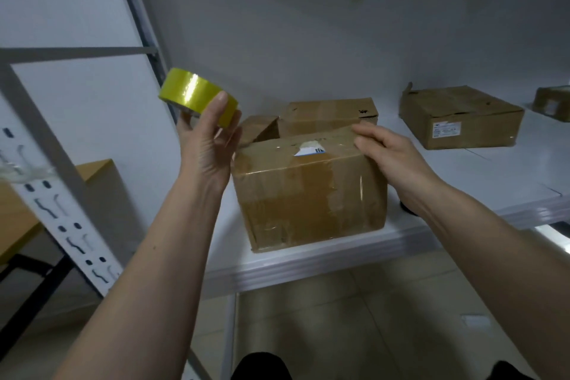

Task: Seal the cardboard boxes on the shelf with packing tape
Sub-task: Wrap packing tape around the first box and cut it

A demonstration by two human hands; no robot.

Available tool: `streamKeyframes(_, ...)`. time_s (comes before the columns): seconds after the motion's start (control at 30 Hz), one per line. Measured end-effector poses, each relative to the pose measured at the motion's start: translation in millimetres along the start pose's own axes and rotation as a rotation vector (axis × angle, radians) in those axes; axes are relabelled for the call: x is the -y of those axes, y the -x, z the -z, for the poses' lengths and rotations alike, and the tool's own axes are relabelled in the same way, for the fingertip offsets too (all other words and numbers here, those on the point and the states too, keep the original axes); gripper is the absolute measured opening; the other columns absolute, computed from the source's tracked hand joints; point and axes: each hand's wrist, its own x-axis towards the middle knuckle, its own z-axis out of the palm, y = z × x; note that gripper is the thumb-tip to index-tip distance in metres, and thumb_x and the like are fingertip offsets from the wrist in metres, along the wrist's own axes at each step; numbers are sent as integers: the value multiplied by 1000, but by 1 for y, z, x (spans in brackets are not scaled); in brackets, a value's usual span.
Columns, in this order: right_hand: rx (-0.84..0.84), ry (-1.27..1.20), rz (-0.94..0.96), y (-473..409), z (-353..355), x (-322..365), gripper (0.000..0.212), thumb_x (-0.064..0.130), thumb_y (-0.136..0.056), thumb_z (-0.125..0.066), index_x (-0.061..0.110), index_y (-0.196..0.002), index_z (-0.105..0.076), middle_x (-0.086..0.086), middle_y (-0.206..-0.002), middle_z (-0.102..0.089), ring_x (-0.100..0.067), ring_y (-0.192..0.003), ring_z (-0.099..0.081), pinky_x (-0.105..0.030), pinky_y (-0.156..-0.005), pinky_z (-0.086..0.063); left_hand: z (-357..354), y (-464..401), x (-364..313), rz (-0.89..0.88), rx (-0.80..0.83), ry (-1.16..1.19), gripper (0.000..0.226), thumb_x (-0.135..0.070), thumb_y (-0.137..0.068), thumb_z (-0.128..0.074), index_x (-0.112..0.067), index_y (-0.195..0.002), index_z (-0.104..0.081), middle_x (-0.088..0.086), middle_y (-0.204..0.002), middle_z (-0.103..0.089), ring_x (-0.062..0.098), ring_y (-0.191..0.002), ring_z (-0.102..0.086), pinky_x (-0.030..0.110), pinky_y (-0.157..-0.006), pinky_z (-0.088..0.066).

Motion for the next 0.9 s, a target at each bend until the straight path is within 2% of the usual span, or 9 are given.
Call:
streamKeyframes(0.13, -107, -11, -39, -3, -4, -3, 36, 30, -104, -34, 27, -132, -57, 8, -137, -53, -11, -127, -47, -37, -112, -36, 12, 0, 5, -2, -45, 59, 103, -30, -52, -89, -25, -142, -40, 5, -127, -61, 18, -91, -74, 34, -83, -58)
streamKeyframes(0.23, -157, -39, -114, -4, -5, -1, 35, 37, -103, -32, 30, -125, -59, 7, -122, -59, -13, -116, -54, -40, -106, -42, 17, -3, 10, 16, -130, 189, 87, -18, -67, -88, -23, -140, -41, 7, -127, -59, 22, -94, -72, 48, -95, -54)
streamKeyframes(0.33, -117, -230, -334, 1, -5, 2, 38, 55, -98, -35, 30, -100, -63, 5, -99, -66, -12, -92, -61, -32, -83, -48, 18, 0, 14, 81, -166, 369, 95, -16, -57, -94, -19, -138, -45, 15, -129, -60, 26, -93, -72, 50, -87, -57)
streamKeyframes(0.4, -44, -359, -427, 4, -5, 3, 40, 60, -93, -43, 28, -101, -66, 4, -92, -72, -11, -84, -66, -29, -66, -48, 17, 4, 15, 93, -204, 432, 79, -16, -68, -89, -16, -134, -46, 17, -122, -62, 25, -84, -73, 45, -78, -59)
streamKeyframes(0.47, 16, -422, -418, 5, -3, 3, 30, 49, -95, -50, 26, -102, -68, 3, -92, -75, -11, -84, -70, -29, -64, -50, 15, 10, 13, 116, -221, 460, 56, -19, -79, -81, -13, -124, -48, 16, -110, -65, 23, -77, -73, 43, -75, -60)
streamKeyframes(0.6, 15, -446, -296, -1, 4, -4, 27, 20, -97, -48, 10, -112, -67, -6, -110, -71, -16, -101, -64, -27, -84, -46, 10, 16, 1, 153, -187, 515, 35, -27, -86, -73, -10, -106, -49, 13, -94, -65, 20, -66, -73, 32, -59, -60)
streamKeyframes(0.77, 139, -443, -180, -9, 15, -18, 58, -11, -86, -34, 12, -136, -52, -7, -129, -62, -20, -118, -58, -32, -96, -44, 12, 12, -4, 139, -92, 520, 63, -29, -79, -78, -16, -134, -50, 12, -102, -65, 20, -87, -68, 29, -63, -58)
streamKeyframes(0.83, 156, -397, -137, -8, 14, -23, 74, -23, -78, -31, 15, -139, -48, -5, -134, -58, -19, -122, -56, -32, -98, -45, 16, 10, -2, 144, -59, 556, 89, -25, -63, -90, -20, -142, -49, 13, -108, -63, 23, -88, -68, 31, -64, -57)
streamKeyframes(0.9, 163, -350, -116, -9, 12, -29, 87, -29, -70, -28, 20, -141, -46, -3, -137, -52, -19, -122, -54, -29, -88, -46, 17, 11, 0, 172, -22, 582, 109, -22, -42, -98, -20, -141, -51, 14, -113, -63, 25, -87, -69, 32, -65, -57)
